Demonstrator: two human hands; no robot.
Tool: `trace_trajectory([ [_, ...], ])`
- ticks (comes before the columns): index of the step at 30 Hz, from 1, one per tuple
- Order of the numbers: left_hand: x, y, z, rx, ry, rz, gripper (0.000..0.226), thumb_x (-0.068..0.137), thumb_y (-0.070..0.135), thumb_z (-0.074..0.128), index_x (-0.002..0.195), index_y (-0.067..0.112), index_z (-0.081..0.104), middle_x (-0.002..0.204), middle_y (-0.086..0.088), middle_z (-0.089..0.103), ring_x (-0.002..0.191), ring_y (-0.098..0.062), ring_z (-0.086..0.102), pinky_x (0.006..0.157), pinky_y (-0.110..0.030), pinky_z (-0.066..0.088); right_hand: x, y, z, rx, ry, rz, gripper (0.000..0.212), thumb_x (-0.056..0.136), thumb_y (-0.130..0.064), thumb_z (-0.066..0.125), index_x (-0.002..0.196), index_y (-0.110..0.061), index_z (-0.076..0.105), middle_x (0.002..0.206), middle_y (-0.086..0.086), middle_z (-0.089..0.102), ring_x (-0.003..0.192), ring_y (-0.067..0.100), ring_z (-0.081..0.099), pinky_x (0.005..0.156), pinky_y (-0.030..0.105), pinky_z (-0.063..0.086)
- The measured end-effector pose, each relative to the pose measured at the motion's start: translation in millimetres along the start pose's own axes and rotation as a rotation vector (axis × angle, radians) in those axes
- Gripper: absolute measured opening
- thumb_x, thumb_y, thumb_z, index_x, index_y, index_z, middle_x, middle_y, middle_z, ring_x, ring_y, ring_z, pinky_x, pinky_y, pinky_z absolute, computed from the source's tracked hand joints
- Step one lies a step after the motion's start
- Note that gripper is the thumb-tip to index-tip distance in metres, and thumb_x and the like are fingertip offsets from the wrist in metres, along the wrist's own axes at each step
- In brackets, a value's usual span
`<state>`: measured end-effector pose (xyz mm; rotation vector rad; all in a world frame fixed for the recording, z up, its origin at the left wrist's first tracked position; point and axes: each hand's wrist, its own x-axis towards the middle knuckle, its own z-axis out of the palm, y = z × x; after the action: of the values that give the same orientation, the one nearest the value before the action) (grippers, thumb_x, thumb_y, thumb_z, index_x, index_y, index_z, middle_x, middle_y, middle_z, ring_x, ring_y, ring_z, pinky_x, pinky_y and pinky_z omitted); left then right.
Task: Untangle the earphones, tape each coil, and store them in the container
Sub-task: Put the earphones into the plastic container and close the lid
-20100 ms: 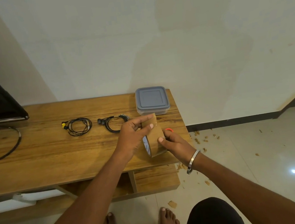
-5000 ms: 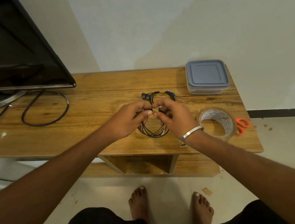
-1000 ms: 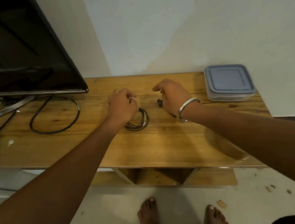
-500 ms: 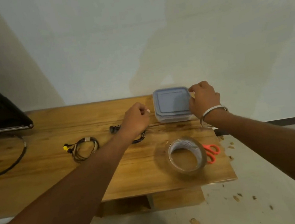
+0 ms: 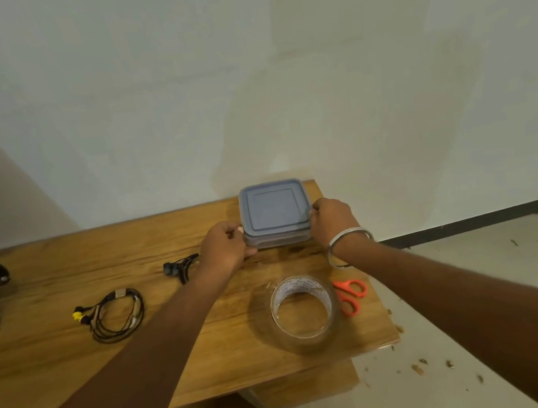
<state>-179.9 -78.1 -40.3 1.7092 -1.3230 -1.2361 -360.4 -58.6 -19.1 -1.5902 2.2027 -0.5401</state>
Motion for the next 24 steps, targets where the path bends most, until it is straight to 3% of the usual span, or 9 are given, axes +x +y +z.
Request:
trace_trajectory([
  [8,-32.8,-11.9,-24.7,-0.090,0.020,0.011,0.020,0.100,0.009,0.047,0.118,0.007,0.054,0.109,-0.009,0.061,0.083,-0.021,0.070,0.084,-0.038,0.058,-29.5,-18.2,-6.3,0.060,-0.002,-0.056,0.031,0.098,-0.018,0.041,0.116,-0.001,0.059,0.117,0.018,0.061,0.107,0.032,0.058,0.089,0.033,0.046],
  [15,-77.7,-28.1,-69.8,-0.131,0.058,0.008,0.016,0.097,0.006,0.053,0.112,0.005,0.057,0.106,-0.010,0.062,0.081,-0.026,0.071,0.083,-0.044,0.058,-78.2,-52.3,-9.1,0.012,-0.107,-0.140,0.029,0.097,-0.012,0.040,0.120,-0.001,0.054,0.121,0.017,0.057,0.111,0.030,0.054,0.094,0.035,0.045],
  [21,-122.1,-55.0,-100.3,-0.196,0.118,-0.053,0.011,0.094,-0.004,0.053,0.101,0.003,0.057,0.101,-0.011,0.057,0.084,-0.024,0.064,0.073,-0.036,0.057,-124.6,-72.5,8.9,0.048,-0.184,-0.155,0.032,0.097,-0.014,0.038,0.124,-0.005,0.052,0.126,0.014,0.056,0.115,0.028,0.054,0.097,0.033,0.045],
  [24,-137.9,-65.3,-109.7,-0.205,0.144,-0.097,0.013,0.093,-0.005,0.053,0.093,0.008,0.057,0.100,-0.011,0.056,0.083,-0.025,0.065,0.080,-0.042,0.057,-143.2,-78.5,14.3,0.024,-0.228,-0.159,0.030,0.097,-0.012,0.039,0.122,-0.002,0.050,0.125,0.016,0.053,0.115,0.031,0.051,0.096,0.032,0.042],
])
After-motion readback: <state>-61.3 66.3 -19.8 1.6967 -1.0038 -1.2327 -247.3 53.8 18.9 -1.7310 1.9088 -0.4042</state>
